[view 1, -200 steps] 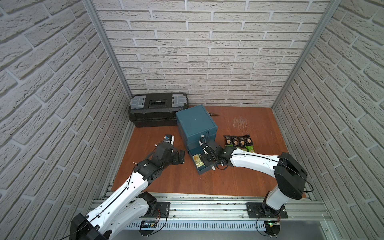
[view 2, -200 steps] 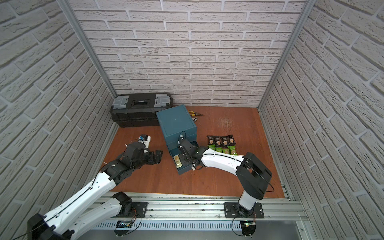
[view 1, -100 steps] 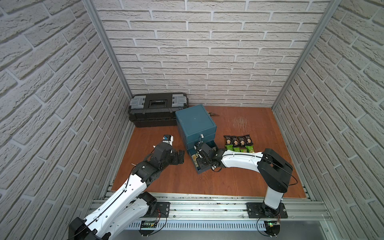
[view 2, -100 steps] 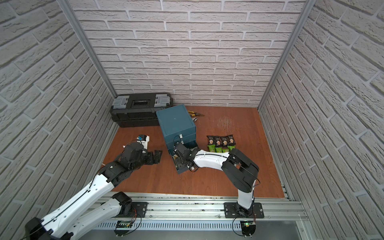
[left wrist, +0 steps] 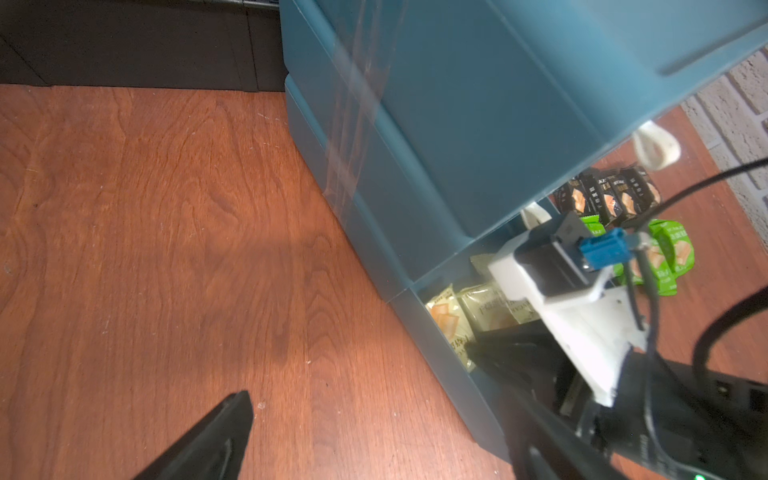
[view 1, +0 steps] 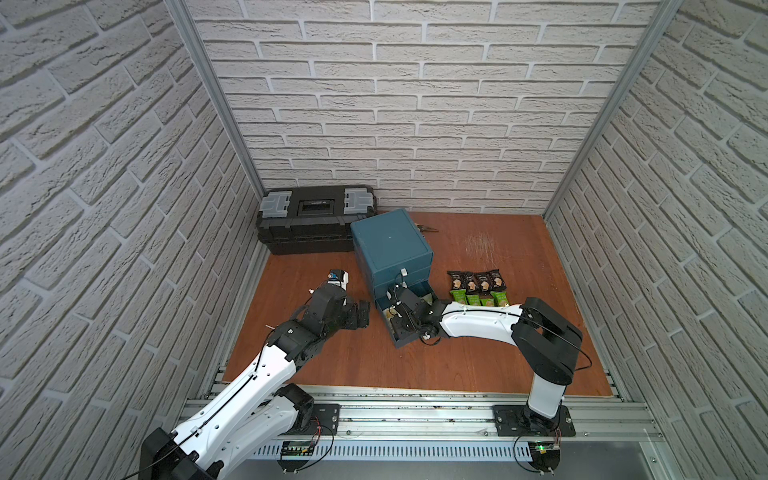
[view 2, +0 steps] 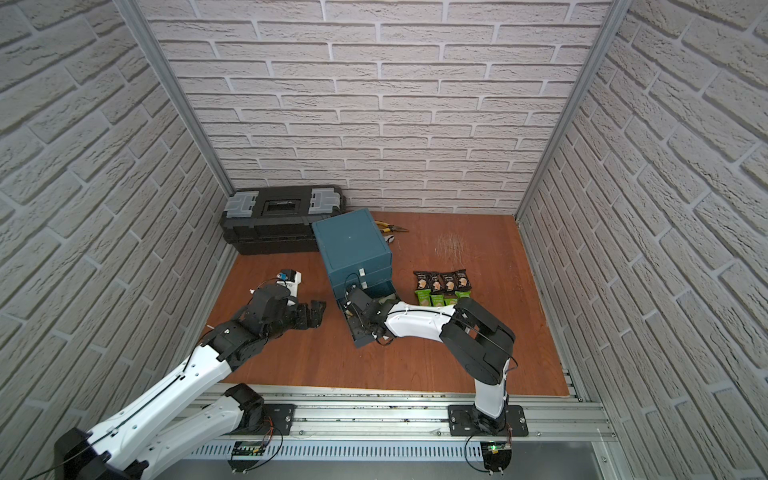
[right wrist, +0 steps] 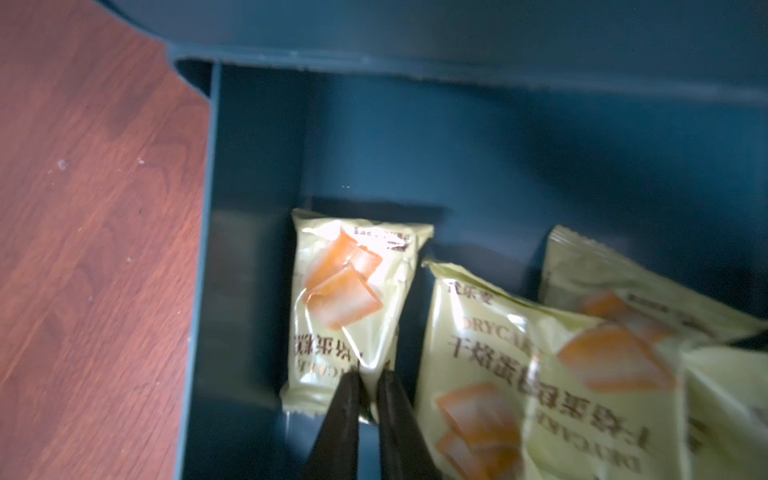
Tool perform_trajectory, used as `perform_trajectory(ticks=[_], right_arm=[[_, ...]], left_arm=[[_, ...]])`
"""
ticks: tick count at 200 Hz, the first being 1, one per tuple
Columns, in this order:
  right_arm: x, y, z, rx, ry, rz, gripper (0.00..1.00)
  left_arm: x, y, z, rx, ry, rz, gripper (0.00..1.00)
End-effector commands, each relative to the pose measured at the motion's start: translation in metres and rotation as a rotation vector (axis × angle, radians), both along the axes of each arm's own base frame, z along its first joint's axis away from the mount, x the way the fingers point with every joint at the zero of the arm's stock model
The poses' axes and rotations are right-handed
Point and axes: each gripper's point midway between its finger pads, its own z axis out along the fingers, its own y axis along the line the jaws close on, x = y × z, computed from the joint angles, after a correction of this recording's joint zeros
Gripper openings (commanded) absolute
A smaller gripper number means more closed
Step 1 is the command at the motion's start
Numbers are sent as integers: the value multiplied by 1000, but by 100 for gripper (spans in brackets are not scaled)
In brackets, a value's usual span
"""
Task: Take the cookies out of the drawer
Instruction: Pick up the cookie from the drawer.
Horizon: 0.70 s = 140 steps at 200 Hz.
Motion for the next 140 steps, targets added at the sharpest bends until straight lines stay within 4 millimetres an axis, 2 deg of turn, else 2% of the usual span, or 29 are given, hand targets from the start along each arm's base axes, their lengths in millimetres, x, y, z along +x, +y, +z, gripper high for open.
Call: perform_trajectory(ticks=[1,38,85,119,140], right_arm=[[0,-9,27,-5,-59,-9,10],[1,-16,52,-5,-102,-13,4],[-2,-33,68,-30,-132,-28,2],[-6,-40,85,0,-147,-34,2],[-10,-42,99,46,-148,-27,2]], left_arm=[[4,-1,7,-11,-33,-3,99],[6,-4,8,-18,-31,-8,98],[6,-6,13,-28,-37,-15,98],[7,-12,28,-44,-67,-44,98],[5,-24,40,-68,-96,-101,98]])
